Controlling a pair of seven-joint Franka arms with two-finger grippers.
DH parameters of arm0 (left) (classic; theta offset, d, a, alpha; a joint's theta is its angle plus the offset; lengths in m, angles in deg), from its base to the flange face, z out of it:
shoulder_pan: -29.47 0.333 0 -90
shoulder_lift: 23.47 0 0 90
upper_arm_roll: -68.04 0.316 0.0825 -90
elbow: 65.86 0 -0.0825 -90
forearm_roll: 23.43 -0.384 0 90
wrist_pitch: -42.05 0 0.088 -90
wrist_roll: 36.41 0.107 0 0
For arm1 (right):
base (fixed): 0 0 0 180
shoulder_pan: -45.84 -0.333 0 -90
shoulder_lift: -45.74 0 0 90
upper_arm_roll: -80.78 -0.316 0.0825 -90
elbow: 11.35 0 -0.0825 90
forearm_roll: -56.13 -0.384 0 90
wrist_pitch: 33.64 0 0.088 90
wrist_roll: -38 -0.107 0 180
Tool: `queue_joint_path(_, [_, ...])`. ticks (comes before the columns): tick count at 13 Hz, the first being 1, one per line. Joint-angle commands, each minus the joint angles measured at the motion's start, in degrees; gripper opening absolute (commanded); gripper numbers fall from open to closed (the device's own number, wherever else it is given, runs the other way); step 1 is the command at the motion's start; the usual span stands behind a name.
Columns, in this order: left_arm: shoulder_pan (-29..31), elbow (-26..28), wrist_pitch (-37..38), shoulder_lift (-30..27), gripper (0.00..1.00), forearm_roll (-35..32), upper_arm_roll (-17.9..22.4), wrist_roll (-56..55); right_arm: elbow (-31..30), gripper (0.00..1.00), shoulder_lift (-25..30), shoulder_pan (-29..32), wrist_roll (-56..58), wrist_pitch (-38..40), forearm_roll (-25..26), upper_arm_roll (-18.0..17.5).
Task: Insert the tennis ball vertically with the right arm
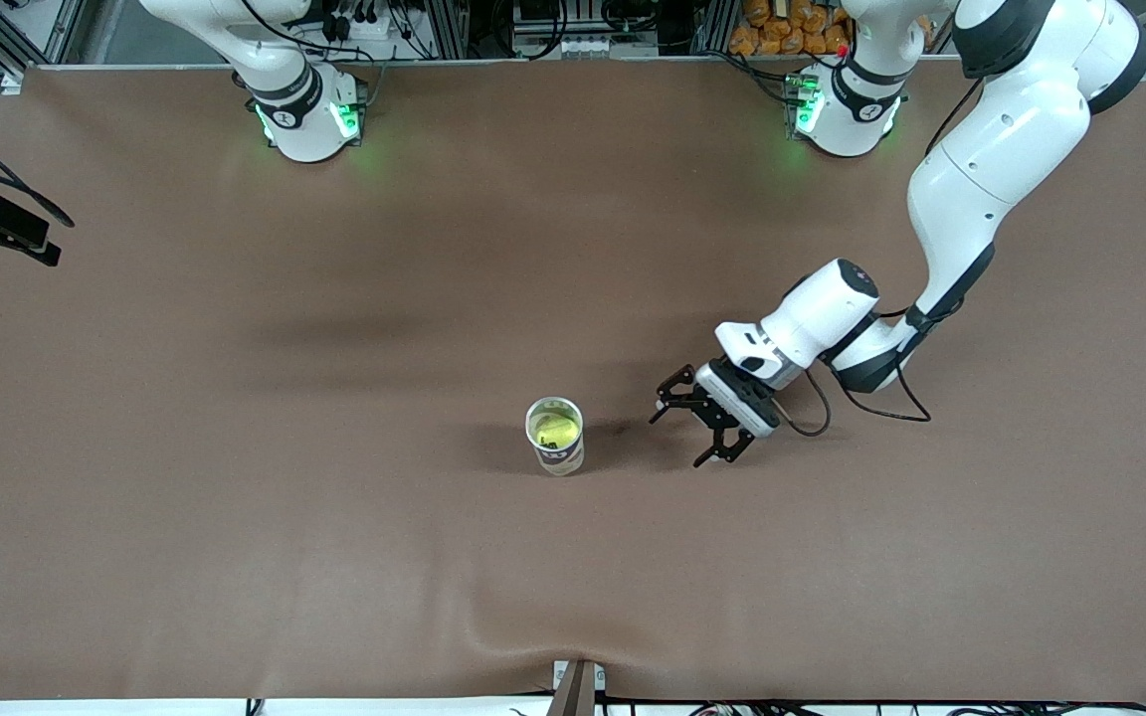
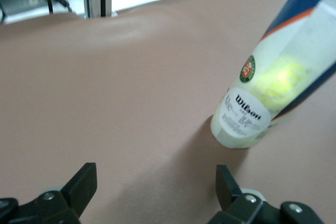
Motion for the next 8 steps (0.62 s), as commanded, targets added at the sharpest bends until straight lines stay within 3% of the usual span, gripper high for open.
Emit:
queue_joint_path(1, [3.03, -1.72, 9.38, -2.15, 1.00, -0.77, -4.63, -5.79, -0.44, 1.00, 0.39, 0.31, 0.08, -0.40, -0.14, -0.42])
queue_joint_path(5, [13.75, -4.18, 31.15, -1.71, 1.00, 0.37, -20.61, -5.79, -0.44, 1.00, 0.30, 0.31, 0.08, -0.40, -0.14, -0.42])
queue_joint_path(8, [17.55, -6.02, 41.80, -1.80, 1.00, 4.31, -27.05, -5.79, -0.44, 1.00, -0.05, 0.31, 0.17, -0.40, -0.14, -0.42])
